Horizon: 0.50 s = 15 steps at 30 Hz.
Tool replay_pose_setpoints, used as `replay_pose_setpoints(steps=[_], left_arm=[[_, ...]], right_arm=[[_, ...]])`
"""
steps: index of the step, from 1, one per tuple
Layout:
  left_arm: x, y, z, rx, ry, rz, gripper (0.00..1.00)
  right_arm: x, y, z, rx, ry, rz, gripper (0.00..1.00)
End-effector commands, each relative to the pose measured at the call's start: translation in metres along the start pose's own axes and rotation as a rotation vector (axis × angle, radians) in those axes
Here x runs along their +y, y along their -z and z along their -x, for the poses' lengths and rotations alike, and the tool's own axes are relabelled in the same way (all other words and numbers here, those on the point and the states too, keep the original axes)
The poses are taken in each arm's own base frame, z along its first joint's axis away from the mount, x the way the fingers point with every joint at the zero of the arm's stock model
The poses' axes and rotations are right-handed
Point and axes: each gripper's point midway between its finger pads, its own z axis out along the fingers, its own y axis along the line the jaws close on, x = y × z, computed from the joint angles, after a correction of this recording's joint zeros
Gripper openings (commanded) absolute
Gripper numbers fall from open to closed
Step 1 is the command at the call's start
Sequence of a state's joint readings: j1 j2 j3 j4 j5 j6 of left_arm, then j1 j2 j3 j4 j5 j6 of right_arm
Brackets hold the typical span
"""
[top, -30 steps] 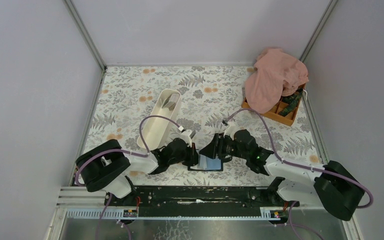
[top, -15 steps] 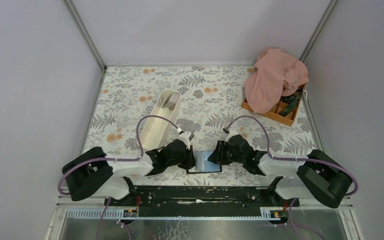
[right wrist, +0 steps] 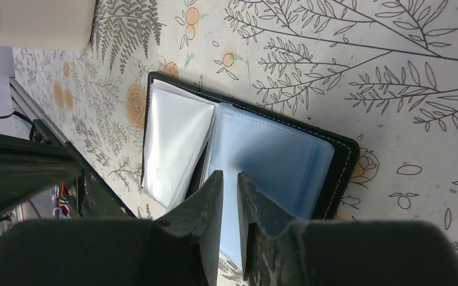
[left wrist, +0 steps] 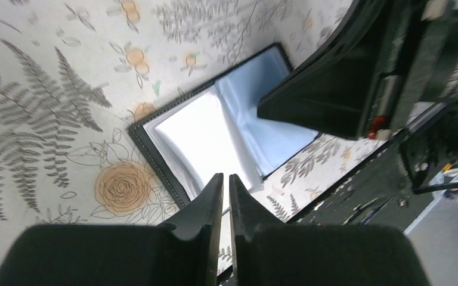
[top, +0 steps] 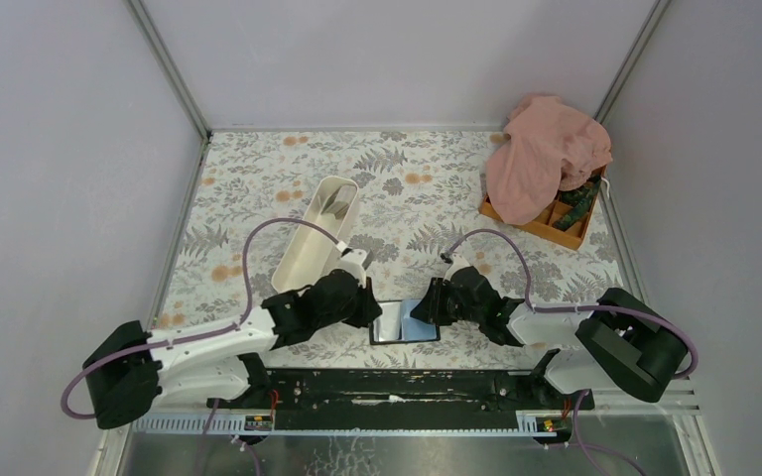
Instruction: Take the credit cards out of the card holder
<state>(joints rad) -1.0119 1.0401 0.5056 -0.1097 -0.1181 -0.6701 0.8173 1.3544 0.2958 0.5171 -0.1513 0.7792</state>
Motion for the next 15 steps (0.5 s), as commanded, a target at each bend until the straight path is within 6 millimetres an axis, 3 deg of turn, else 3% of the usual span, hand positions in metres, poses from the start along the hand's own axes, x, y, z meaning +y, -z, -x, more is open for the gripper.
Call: replay_pose_setpoints(steps=[1,7,15], left_arm=[[0.000,-0.016,-0.036,0.121,-0.017,-0.042,0.13],[0.008,-0.017,-0.072,0.197,0.031,-0.067,0.07],[0.028,-0.024,-0.084,0.197,0.032,0.003,0.06]], right_arm=[[-0.011,0.001,-0.011,0.042,0.005,-0.045,0.23],[-0.008,0.002,-0.009,0.037,0.007,-0.041,0.23],[0.000,0.002,-0.011,0.047,-0.004,0.005,0.24]])
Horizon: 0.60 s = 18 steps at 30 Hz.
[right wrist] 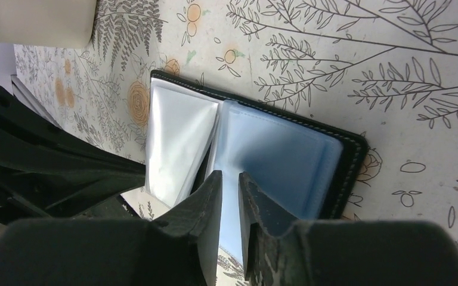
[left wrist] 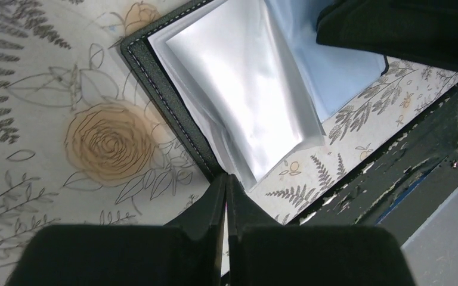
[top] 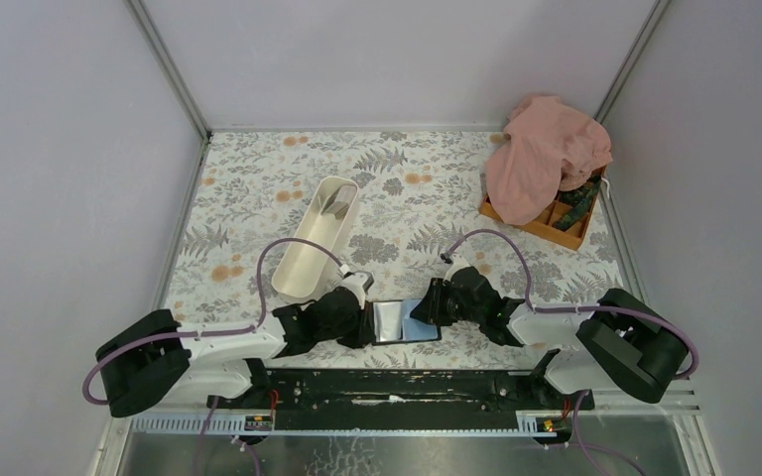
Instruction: Take the credit cards out of the card holder
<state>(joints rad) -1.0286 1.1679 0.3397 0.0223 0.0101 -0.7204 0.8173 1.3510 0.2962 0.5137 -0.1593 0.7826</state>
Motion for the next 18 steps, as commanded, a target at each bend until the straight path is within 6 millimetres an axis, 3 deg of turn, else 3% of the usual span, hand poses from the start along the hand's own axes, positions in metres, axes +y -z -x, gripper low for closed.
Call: replay_pose_setpoints(steps=[1,7,10,14,18], left_arm=[[0.000,-0.011,0.000,-0.017,0.006,-0.001,0.05],[-0.011,-0.005,0.005,-0.010,-0.002,-0.034,0.04],[-0.012,0.008,0.016,-0.052,-0.005,-0.009,0.04],[-0.032,0.025,0.034,-0.123,0.021,-0.083,0.04],[-0.039,0.023,0.041,-0.147,0.018,-0.099,0.04]], right_arm=[[-0.001,0.002,-0.011,0.043,0.000,0.001,0.25],[-0.005,0.005,-0.011,0.036,0.006,-0.015,0.26],[-0.005,0.005,-0.012,0.035,0.003,-0.011,0.26],[-0.006,0.005,-0.011,0.028,0.004,-0.013,0.26],[-0.005,0.005,-0.012,0.033,0.007,-0.007,0.26]])
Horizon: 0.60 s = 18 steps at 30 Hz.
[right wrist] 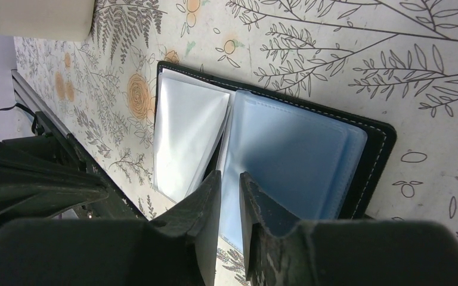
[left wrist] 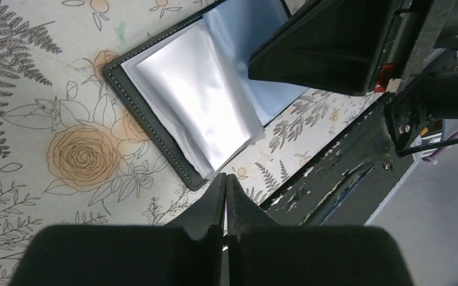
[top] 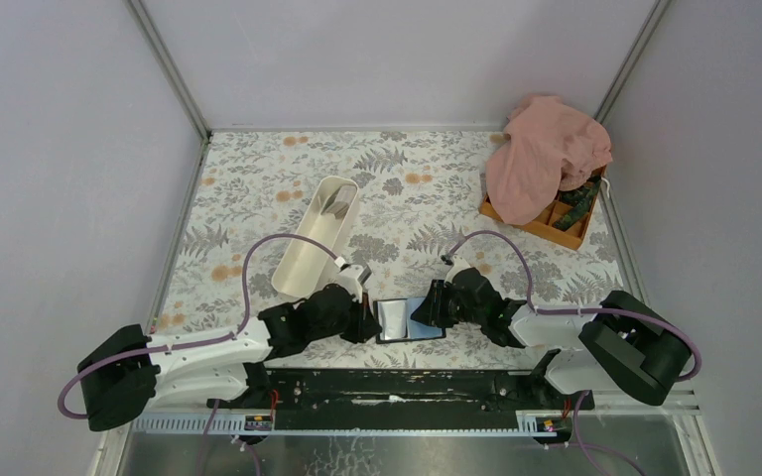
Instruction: Take the credit cards out of the card holder
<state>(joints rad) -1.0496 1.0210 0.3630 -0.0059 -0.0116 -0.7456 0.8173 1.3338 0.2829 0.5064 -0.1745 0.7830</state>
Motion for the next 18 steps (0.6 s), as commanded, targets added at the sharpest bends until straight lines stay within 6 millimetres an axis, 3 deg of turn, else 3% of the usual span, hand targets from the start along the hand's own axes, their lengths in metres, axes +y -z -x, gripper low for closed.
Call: replay_pose_setpoints(steps=[1,5,12,18], left_arm=[[-0.012,-0.004,0.013,-0.034,0.007,-0.016,0.04],[-0.013,-0.017,0.008,-0.015,0.007,-0.022,0.04],[0.015,-0.037,-0.022,0.040,0.015,0.038,0.03],[0.022,-0.050,-0.036,0.071,0.029,0.037,0.02]], right_arm=[[-0.004,0.002,-0.007,0.019,0.009,-0.013,0.26],[-0.001,0.003,-0.005,0.013,0.008,-0.009,0.26],[-0.001,0.006,-0.005,0.012,0.007,-0.007,0.26],[0.001,0.006,-0.014,0.033,-0.018,0.027,0.26]])
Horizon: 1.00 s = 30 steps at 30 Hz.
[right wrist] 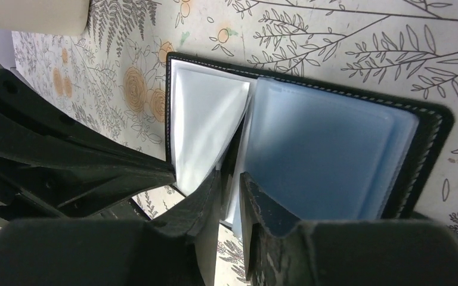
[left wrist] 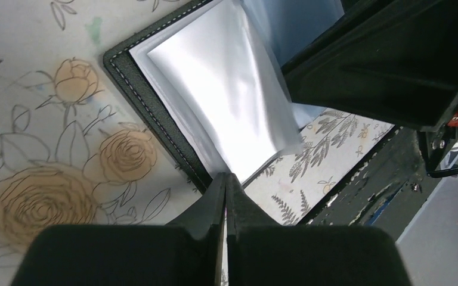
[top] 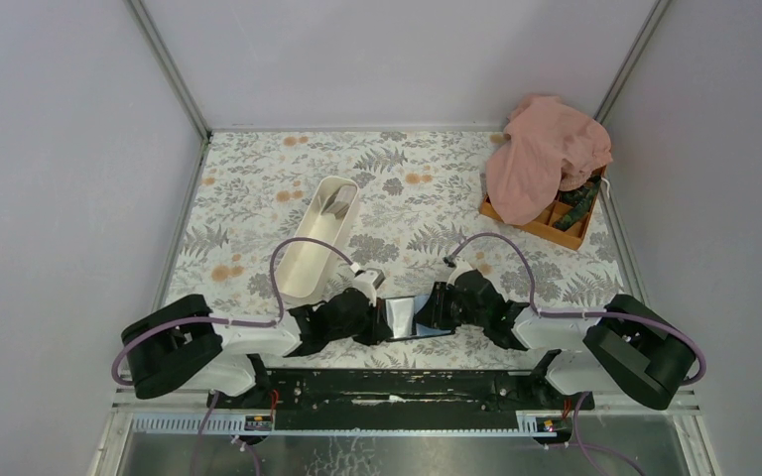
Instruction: Take the credit cards out of the card holder
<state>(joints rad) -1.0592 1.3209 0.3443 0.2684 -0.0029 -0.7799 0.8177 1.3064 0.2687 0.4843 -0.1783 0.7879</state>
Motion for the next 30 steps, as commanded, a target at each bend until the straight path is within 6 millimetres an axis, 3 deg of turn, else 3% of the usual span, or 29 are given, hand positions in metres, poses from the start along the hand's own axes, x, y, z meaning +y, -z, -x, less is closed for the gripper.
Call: replay_pose_setpoints(steps=[1,12,30], left_arm=[[0.013,-0.008,-0.017,0.031,0.002,0.019,0.02],[0.016,-0.013,-0.022,0.051,-0.004,0.031,0.02],[0.016,-0.019,-0.024,0.070,-0.016,0.027,0.01]], right_arm=[[0.003,0.002,-0.011,0.026,-0.014,0.034,0.26],[-0.006,0.018,-0.019,0.016,-0.019,0.008,0.29],[0.022,0.020,-0.024,0.039,-0.033,0.176,0.25]])
